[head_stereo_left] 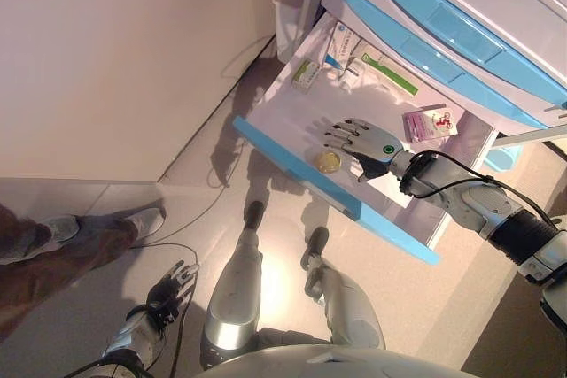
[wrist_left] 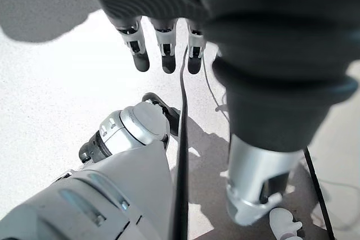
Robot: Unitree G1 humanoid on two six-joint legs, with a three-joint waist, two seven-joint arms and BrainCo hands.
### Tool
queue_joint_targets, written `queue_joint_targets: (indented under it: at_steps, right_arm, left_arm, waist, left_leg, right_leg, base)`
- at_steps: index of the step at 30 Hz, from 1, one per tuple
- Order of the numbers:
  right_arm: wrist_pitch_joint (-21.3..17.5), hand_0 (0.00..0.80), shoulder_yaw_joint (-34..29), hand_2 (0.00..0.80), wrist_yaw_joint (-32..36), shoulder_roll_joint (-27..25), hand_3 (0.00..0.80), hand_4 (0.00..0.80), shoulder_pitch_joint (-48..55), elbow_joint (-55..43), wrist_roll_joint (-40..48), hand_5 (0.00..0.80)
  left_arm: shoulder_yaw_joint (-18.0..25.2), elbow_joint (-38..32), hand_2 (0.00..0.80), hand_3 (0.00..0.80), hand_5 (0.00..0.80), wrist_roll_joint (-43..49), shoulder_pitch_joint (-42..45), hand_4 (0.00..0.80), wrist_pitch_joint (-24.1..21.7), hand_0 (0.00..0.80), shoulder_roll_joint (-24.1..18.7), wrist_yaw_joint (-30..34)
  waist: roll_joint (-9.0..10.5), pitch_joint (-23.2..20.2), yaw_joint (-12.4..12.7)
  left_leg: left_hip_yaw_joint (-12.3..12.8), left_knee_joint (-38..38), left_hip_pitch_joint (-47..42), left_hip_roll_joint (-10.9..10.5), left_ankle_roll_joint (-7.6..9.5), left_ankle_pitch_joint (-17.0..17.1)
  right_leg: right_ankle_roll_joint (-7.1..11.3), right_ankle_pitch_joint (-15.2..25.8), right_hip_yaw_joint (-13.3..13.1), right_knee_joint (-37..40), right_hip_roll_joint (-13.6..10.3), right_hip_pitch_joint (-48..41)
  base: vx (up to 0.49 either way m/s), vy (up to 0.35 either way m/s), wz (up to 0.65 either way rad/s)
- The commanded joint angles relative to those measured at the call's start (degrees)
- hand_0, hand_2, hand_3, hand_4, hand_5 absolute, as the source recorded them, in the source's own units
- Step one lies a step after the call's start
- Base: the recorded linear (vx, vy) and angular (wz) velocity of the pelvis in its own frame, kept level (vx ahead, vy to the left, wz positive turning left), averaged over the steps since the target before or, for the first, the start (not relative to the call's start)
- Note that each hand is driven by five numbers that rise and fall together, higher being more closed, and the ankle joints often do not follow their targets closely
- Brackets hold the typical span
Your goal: Open the drawer and pick up the medicine
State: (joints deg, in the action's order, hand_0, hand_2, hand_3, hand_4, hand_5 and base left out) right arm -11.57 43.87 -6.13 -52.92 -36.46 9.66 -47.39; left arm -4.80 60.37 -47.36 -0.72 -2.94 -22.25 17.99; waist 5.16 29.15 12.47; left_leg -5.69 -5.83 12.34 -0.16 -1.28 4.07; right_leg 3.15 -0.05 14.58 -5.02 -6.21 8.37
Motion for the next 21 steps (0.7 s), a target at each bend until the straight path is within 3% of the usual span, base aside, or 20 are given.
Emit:
queue_joint_targets:
  at_steps: [1, 21]
  right_arm:
    - [0.06, 0.0, 3.29, 0.0, -2.97, -0.37, 0.0, 0.0, -0.15, -1.99, 0.42, 0.0]
    - [0.09, 0.0, 5.4, 0.0, -3.67, 3.94, 0.0, 0.0, -1.91, 2.48, 3.37, 0.0]
  left_arm:
    - [-1.06, 1.58, 0.0, 0.0, 0.0, -1.63, 1.44, 0.0, -1.16, 0.0, -0.64, 0.62]
    - [-2.21, 1.62, 0.0, 0.0, 0.0, -2.0, 1.07, 0.0, -1.31, 0.0, -0.14, 1.37]
  waist:
    - [0.25, -2.05, -0.22]
    - [-1.08, -0.95, 0.96]
  left_leg:
    - [0.31, -6.21, 3.74, -1.25, 0.8, -7.69]
    - [-1.13, -7.55, 5.04, -2.25, 0.95, -7.63]
  right_leg:
    - [3.25, 1.16, -0.39, -1.63, -1.33, 1.53]
    - [2.78, 0.84, 0.34, -2.57, -1.82, 2.31]
  base:
    - [0.0, 0.0, 0.0]
    - [0.001, 0.001, 0.0]
